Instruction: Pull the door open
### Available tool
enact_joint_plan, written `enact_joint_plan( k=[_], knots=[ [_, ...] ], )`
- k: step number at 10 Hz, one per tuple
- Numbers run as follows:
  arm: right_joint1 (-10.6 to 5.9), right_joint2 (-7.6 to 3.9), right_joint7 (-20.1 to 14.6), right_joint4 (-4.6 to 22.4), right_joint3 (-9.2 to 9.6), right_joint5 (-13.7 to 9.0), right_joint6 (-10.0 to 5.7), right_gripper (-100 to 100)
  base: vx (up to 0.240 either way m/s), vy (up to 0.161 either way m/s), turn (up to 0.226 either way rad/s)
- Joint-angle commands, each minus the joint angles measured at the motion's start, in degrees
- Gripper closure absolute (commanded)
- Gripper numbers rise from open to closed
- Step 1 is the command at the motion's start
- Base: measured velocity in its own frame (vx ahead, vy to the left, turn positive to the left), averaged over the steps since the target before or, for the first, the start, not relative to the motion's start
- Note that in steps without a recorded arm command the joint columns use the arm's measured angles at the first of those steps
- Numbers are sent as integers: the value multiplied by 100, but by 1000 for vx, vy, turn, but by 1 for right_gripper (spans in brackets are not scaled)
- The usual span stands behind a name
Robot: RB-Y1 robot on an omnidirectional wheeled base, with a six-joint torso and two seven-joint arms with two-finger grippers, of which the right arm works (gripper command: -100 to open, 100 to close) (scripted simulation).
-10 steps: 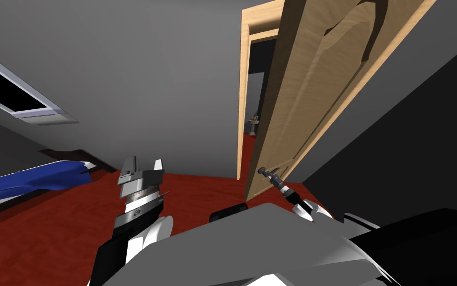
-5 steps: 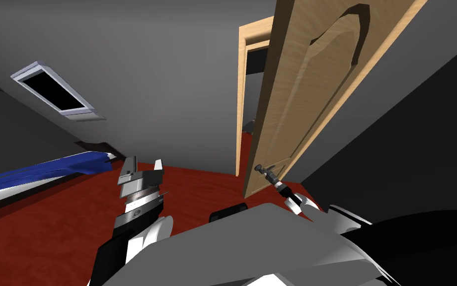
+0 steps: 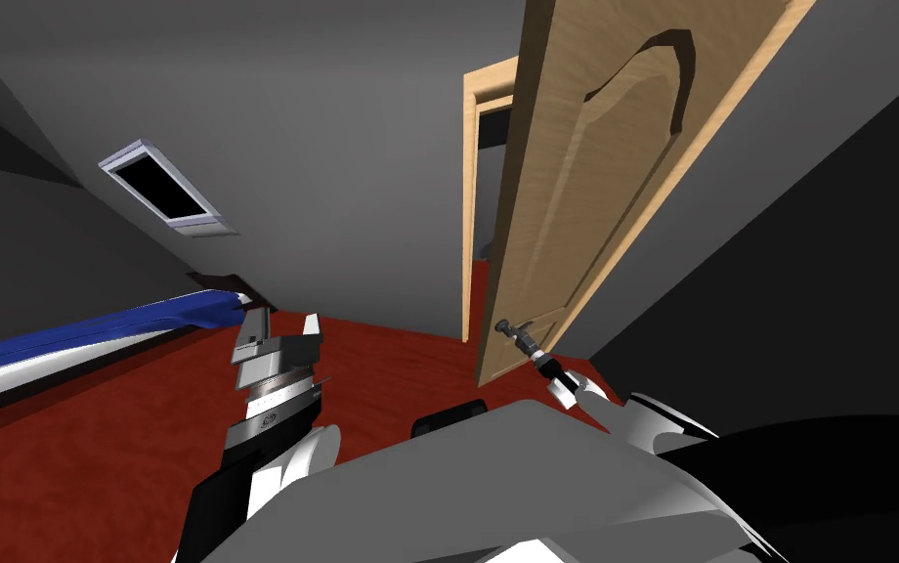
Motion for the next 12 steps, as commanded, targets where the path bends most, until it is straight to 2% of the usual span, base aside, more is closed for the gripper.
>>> enact_joint_plan(
  k=[1, 6, 7, 8, 9, 10, 12],
  knots=[
    [-180, 123, -4, 117, -71, 156, 88, 100, -186, -74, 105],
    [-732, 455, -18, 379, -348, 589, 442, 100, -216, -110, 105],
    [-732, 455, -18, 379, -348, 589, 442, 100, -157, -94, 54],
    [-732, 455, -18, 508, -348, 589, 442, 100, -54, -42, 11],
    [-732, 455, -18, 379, -348, 589, 442, 100, 1, -4, -29],
    [-909, 562, -23, 462, -436, 727, 554, 100, -113, -80, 62],
    [-1015, 626, -25, 513, -489, 810, 621, 100, -144, -117, 109]
  ],
)
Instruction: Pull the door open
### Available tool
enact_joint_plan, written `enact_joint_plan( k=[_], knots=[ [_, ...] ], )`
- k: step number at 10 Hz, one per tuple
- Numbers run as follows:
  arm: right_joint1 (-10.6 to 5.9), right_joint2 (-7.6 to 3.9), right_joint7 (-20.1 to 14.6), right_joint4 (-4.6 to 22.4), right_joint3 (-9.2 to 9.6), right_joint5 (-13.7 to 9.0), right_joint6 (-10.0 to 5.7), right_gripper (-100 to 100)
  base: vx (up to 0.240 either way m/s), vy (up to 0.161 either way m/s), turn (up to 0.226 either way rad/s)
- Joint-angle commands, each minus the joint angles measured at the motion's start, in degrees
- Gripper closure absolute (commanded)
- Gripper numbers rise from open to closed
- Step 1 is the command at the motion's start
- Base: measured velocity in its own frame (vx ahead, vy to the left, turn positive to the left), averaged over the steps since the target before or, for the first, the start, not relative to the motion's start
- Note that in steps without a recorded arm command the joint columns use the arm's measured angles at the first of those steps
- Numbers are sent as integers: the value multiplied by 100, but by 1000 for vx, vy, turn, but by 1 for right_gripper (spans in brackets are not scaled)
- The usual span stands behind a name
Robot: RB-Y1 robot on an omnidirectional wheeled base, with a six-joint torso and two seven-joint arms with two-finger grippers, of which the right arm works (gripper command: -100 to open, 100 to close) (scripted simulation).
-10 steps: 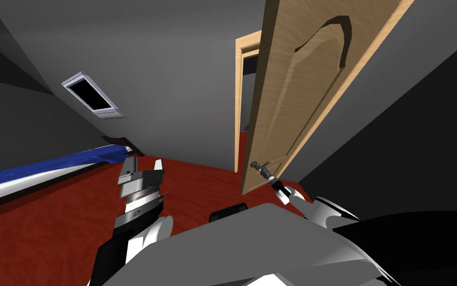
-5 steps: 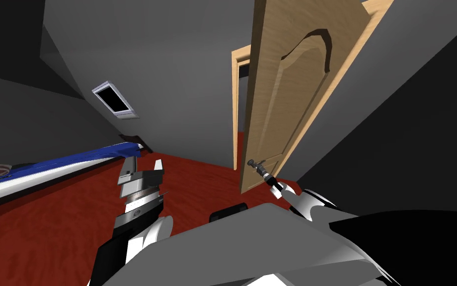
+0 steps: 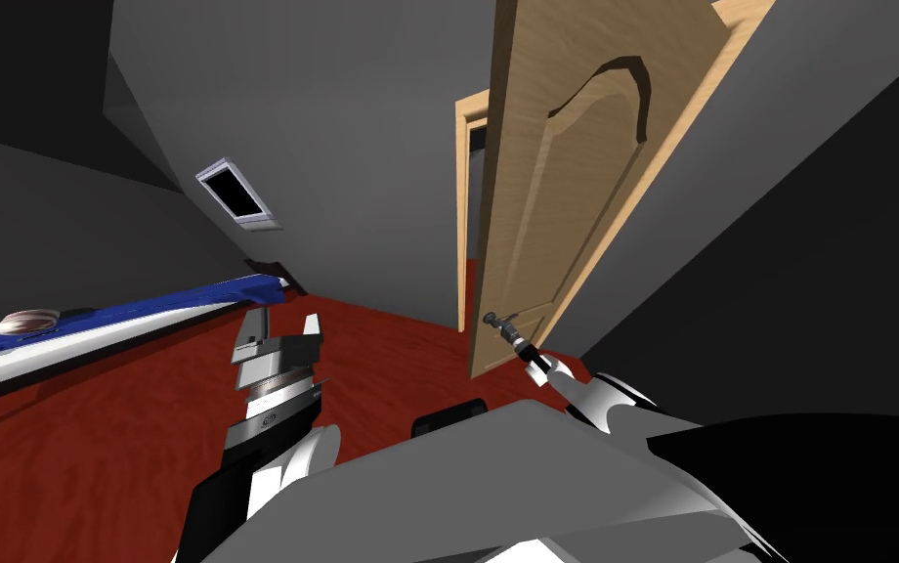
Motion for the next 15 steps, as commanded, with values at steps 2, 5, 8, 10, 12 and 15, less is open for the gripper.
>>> enact_joint_plan(
  k=[2, 5, 8, 10, 12, 15],
  knots=[
    [79, -70, -71, 28, 46, -4, -133, 100, -67, -31, 119],
    [79, -70, -71, 28, 46, -4, -133, 100, -65, -19, 16],
    [213, -219, -190, 100, 110, -26, -396, 100, -111, -52, 148],
    [288, -302, -257, 140, 147, -39, -545, 100, -69, -27, 58],
    [325, -344, -290, 160, 165, -46, -619, 100, -79, -51, 86],
    [481, -518, -428, 243, 240, -72, -926, 100, -130, -69, 137]
  ],
)
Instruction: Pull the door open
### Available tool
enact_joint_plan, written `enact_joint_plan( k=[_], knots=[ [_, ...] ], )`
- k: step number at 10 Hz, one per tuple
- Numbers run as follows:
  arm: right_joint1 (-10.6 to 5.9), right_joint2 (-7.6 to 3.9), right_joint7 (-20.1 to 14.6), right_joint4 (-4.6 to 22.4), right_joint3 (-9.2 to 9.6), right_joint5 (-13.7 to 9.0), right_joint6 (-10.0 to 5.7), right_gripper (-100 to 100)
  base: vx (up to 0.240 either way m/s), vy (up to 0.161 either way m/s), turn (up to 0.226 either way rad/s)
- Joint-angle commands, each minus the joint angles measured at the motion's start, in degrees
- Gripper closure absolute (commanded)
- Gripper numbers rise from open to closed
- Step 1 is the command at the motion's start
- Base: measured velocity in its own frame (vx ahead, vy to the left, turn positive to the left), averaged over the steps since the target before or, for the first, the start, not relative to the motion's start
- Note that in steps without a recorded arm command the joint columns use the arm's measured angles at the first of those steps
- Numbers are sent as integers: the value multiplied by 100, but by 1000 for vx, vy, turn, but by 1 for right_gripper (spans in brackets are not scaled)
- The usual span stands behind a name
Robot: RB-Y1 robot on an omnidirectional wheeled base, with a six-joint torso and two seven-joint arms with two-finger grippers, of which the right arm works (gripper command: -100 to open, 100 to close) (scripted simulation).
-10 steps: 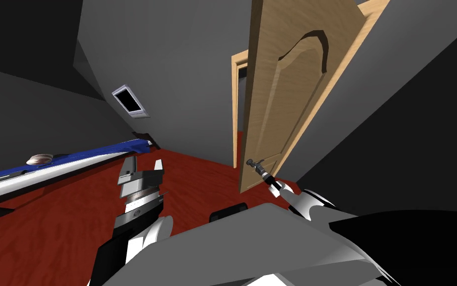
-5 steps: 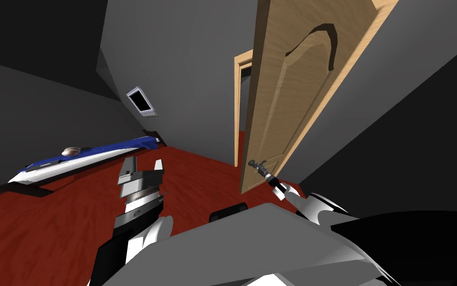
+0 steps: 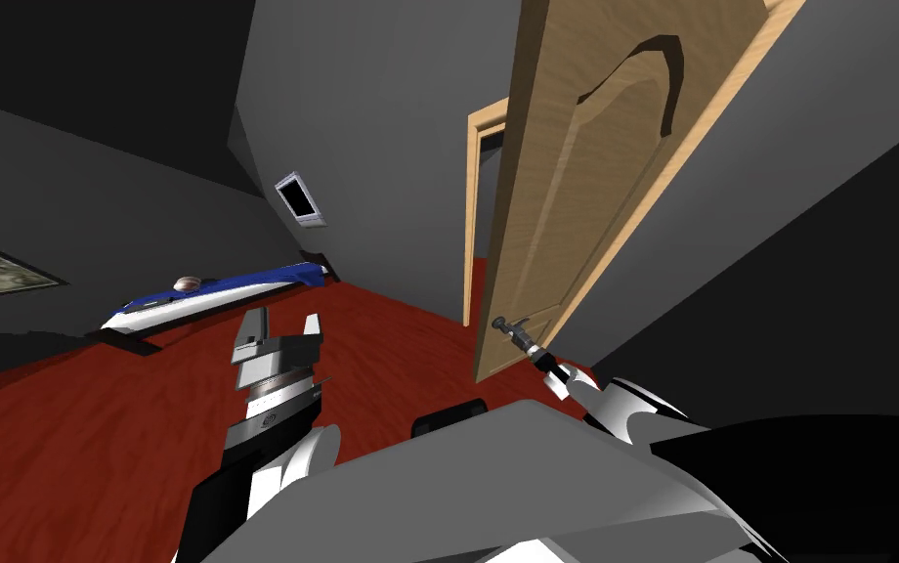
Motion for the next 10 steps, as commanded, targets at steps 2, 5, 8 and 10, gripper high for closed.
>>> enact_joint_plan(
  k=[2, 5, 8, 10],
  knots=[
    [104, -64, -41, -87, 22, -11, -52, 100, -124, -72, 92],
    [250, -164, -109, 17, 110, -71, -335, 100, -154, -84, 172],
    [321, -226, -143, 84, 152, -108, -498, 100, -134, -63, 110],
    [391, -287, -177, 151, 193, -145, -658, 100, -123, -83, 153]
  ],
)
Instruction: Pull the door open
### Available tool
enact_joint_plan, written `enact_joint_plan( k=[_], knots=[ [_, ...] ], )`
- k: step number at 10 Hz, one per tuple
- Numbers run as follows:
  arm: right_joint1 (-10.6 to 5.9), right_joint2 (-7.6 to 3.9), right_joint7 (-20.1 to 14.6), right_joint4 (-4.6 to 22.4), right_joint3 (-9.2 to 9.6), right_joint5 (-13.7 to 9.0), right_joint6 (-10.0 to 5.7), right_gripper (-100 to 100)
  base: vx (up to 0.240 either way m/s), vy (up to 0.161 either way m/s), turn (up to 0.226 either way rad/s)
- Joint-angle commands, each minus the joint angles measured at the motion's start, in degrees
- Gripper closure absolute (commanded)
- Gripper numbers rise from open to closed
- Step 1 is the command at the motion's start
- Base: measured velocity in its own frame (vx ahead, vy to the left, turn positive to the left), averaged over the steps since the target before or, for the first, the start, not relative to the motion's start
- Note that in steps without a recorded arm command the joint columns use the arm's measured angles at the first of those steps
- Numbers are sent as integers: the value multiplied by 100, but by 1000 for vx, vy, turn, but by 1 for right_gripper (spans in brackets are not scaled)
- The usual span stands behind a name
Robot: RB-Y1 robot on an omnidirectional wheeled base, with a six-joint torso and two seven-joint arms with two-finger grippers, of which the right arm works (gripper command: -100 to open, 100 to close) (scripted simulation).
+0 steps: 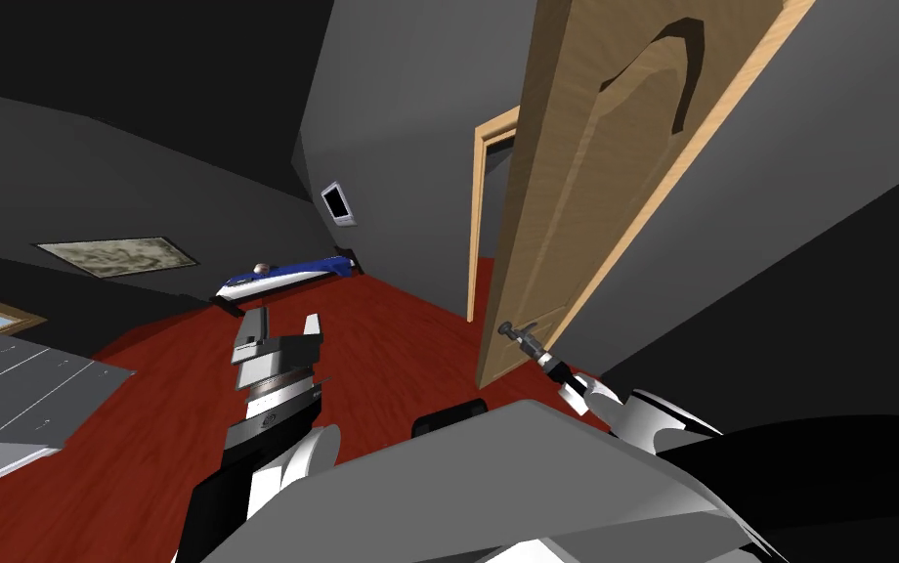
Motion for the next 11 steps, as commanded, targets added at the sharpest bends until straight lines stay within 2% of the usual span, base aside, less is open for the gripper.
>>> enact_joint_plan(
  k=[1, 2, 5, 7, 8, 11],
  knots=[
    [-135, 6, -35, 286, 24, 7, -204, 100, -101, -50, 47],
    [-135, 6, -35, 328, 24, 7, -204, 100, -38, -10, -10],
    [-34, -82, -84, 423, 84, -46, -436, 100, -130, -60, 141],
    [-34, -82, -84, 423, 84, -46, -436, 100, -58, -30, 2],
    [28, -63, -73, 290, 97, -40, -363, 100, -13, -2, -6],
    [75, -88, -90, 369, 119, -68, -485, 100, -136, -77, 163]
  ],
)
